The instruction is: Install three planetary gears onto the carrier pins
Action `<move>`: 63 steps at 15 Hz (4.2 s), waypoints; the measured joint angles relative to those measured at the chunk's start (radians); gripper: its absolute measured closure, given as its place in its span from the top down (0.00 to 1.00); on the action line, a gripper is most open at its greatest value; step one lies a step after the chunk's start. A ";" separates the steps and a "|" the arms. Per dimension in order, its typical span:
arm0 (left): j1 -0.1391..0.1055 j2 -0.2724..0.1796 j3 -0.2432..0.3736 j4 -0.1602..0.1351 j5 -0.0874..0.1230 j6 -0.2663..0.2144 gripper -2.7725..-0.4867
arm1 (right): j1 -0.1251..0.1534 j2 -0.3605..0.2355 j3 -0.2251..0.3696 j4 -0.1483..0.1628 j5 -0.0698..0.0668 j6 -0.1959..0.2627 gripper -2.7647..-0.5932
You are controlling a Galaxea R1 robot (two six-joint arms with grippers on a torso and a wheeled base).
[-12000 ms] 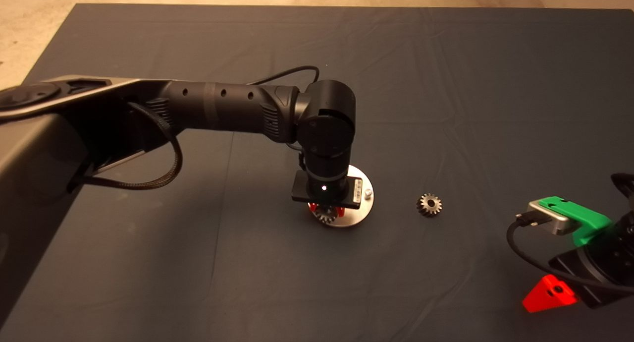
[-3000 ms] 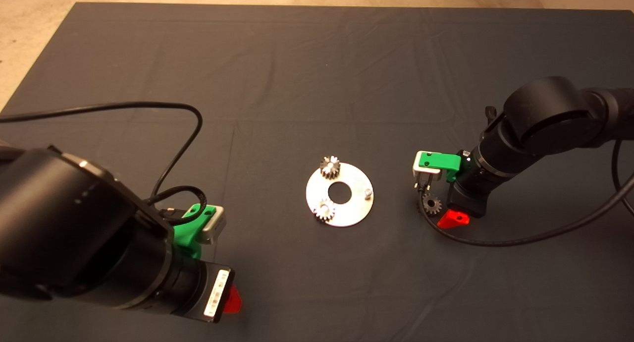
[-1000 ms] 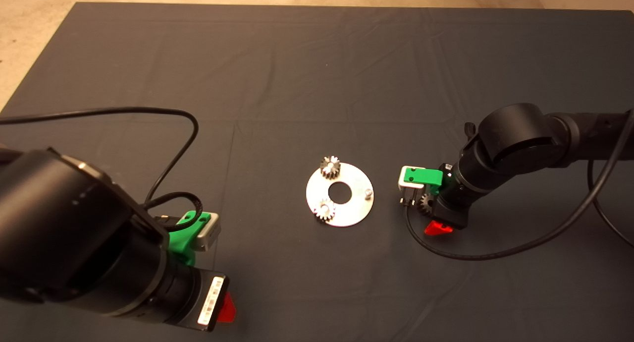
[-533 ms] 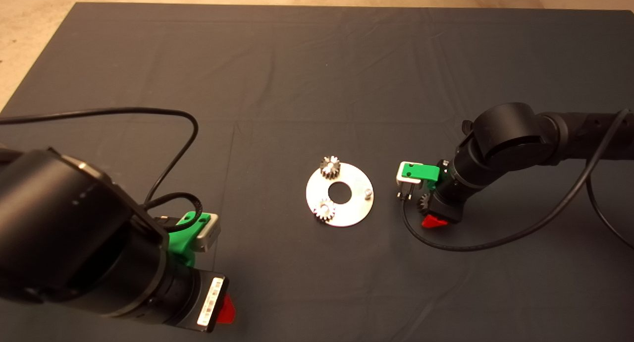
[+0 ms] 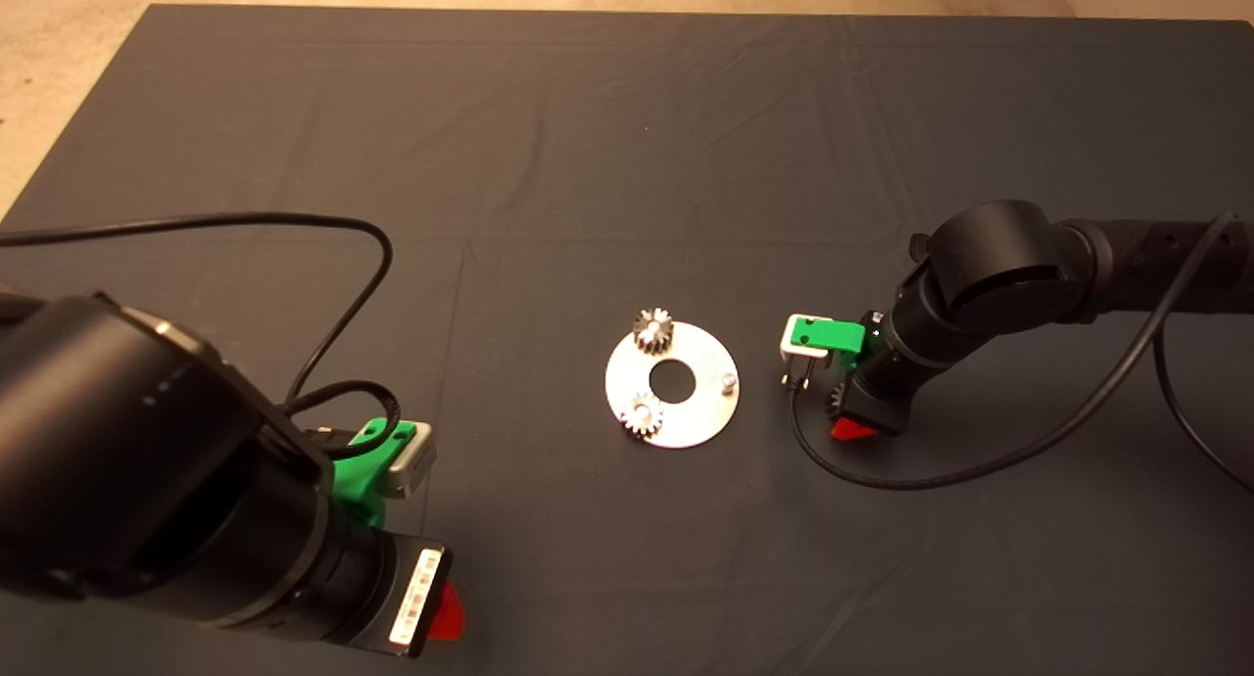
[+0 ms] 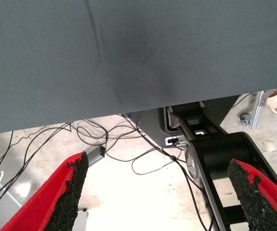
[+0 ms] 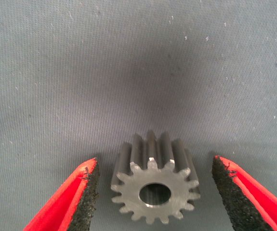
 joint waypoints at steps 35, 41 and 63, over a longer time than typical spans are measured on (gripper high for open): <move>0.000 0.000 0.003 0.000 0.000 0.000 0.68 | -0.001 0.000 -0.004 0.002 0.002 0.001 0.20; 0.000 -0.001 0.003 -0.003 0.000 0.000 0.68 | 0.084 0.025 -0.004 0.045 -0.001 0.001 0.19; 0.000 0.000 0.004 -0.006 0.000 -0.001 0.68 | 0.214 0.332 -0.260 0.360 0.000 0.000 0.19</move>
